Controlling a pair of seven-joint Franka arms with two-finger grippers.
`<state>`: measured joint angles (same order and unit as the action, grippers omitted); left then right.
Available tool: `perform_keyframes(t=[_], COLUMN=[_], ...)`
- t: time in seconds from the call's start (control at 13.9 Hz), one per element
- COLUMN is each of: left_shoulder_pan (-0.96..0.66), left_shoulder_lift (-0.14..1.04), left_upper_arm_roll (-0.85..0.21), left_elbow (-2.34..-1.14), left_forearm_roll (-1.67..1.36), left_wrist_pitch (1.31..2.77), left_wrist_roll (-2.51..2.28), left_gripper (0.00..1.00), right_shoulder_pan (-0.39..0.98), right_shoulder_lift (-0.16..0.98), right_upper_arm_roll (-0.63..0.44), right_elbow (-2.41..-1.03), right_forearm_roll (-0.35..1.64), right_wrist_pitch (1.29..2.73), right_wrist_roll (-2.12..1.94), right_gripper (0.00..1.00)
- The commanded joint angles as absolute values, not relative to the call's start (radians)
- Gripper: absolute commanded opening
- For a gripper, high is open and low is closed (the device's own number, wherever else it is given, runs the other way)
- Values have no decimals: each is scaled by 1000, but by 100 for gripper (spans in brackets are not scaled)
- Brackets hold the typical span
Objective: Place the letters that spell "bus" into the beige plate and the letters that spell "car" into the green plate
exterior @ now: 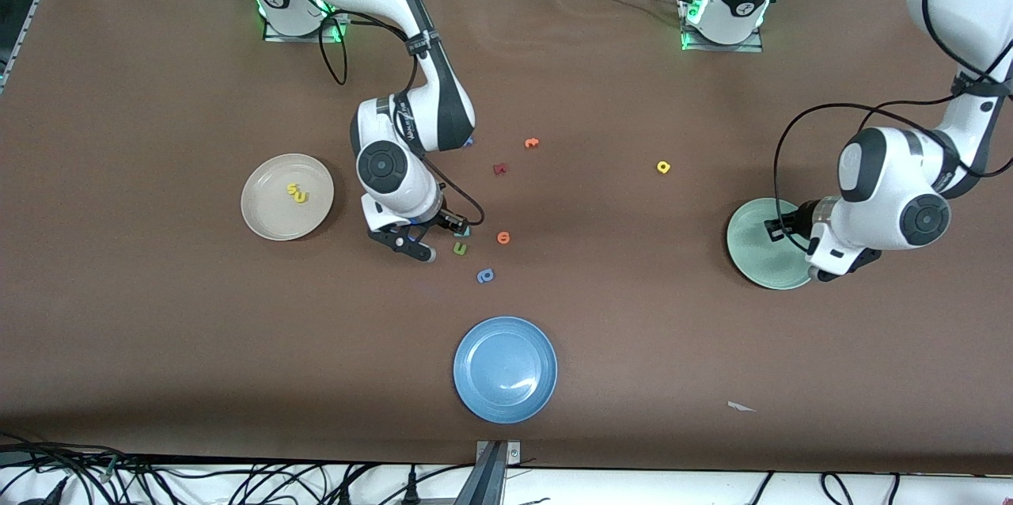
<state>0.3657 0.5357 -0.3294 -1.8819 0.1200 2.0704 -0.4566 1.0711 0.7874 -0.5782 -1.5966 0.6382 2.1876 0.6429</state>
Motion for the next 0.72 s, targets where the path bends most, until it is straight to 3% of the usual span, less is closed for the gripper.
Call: perform_keyframes(t=[0.0,0.14,0.29,0.65], left_shoulder_pan=[365,356,357,364], left_shoulder_lift=[535,499,471,454], left_upper_arm_roll=[-337,-354,-437,-609], left_elbow=[-1852,-1850,-1853,-1932], left_forearm_roll=[149,137,135,137], left_wrist_pitch=[2051,2017,1953,1986], left_wrist_roll=[-449,-472,-567,-791], left_gripper=[100,100,100,99], right_shoulder_pan=[1062,1060,1060,1060], right_shoulder_lift=[840,862,867,874], right_upper_arm_roll=[-548,-520,-518,-518], right_elbow=[-1568,-1568,-1568,-1565], right_forearm_roll=[660,658,657,655], right_wrist_pitch=[2261,2311,2322,2324], right_wrist_roll=[655,657,653,647], right_gripper=[69,68,66,60])
